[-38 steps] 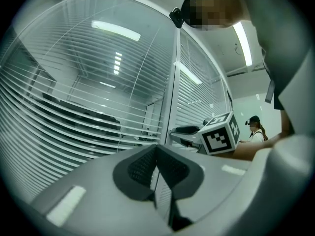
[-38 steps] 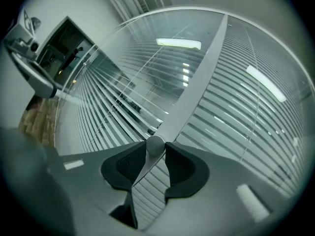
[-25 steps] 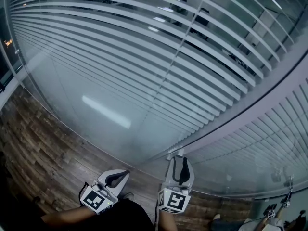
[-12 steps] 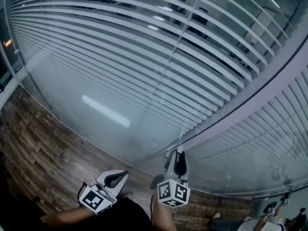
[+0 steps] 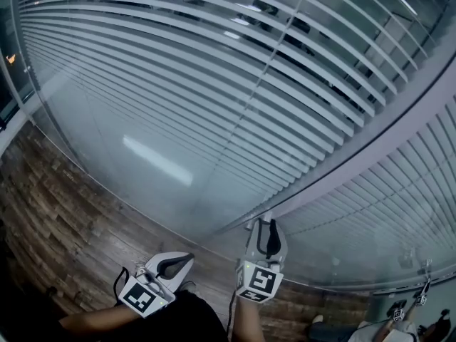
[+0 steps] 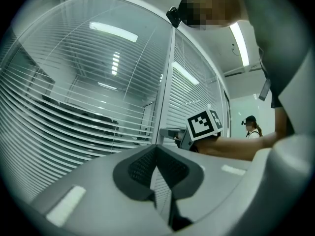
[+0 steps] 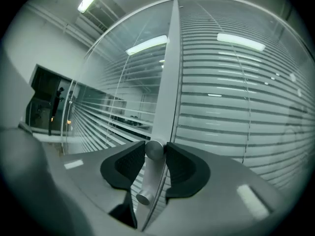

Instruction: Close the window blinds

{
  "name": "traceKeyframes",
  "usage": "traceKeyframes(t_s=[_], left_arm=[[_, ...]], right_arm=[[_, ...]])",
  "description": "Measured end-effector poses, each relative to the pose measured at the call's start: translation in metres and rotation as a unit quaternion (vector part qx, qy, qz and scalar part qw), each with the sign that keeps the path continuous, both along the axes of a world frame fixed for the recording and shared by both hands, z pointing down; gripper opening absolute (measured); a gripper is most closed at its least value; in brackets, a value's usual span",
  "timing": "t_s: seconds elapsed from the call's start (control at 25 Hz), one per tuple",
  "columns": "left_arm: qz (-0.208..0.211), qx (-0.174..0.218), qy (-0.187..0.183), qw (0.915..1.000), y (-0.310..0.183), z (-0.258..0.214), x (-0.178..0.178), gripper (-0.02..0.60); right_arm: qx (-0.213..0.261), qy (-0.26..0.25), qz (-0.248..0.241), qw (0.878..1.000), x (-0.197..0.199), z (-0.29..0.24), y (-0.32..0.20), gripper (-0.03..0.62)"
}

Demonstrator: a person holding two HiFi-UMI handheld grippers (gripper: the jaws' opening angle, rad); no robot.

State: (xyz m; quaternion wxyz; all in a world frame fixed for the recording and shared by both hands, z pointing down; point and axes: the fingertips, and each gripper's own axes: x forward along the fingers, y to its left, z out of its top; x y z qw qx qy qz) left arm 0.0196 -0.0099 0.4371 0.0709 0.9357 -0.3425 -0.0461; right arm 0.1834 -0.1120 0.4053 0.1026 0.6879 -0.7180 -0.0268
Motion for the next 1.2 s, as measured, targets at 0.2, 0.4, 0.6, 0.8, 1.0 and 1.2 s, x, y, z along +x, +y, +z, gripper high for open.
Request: traceKeyframes(t_s=[0.2, 0.4, 0.6, 0.8, 1.0, 1.2], left_arm=[[0.003, -0.002, 0.001, 1.0000, 0.003, 0.007, 0.002, -0.002], [0.004, -0.005, -0.004, 1.0000, 0.007, 0.004, 0.007, -0.002], [0.009, -0.001, -0.013, 0.9999, 0.012, 0.013, 0.012, -0.002], [-0.003, -0.005, -0.012, 0.9999, 0.016, 0.006, 0.018, -0.002], [-0.028, -0.010, -0.021, 0.9993, 0.019, 0.009, 0.011, -0.002], [-0.027, -0.021, -0.020, 0.9992, 0.014, 0.014, 0.006, -0.002]], right_arm=[[-0.029, 0.131, -0.011, 0.991, -0.008, 0.006, -0.001, 0.137], [-0.044, 0.245, -0.020, 0.968, -0.011, 0.002, -0.001, 0.135], [-0.057, 0.346, -0.032, 0.936, -0.014, 0.010, -0.001, 0.135], [-0.042, 0.243, -0.046, 0.968, -0.012, 0.010, 0.001, 0.138], [-0.015, 0.012, -0.064, 0.998, -0.013, 0.002, 0.005, 0.195], [-0.008, -0.091, -0.036, 0.995, -0.005, 0.002, 0.003, 0.157]])
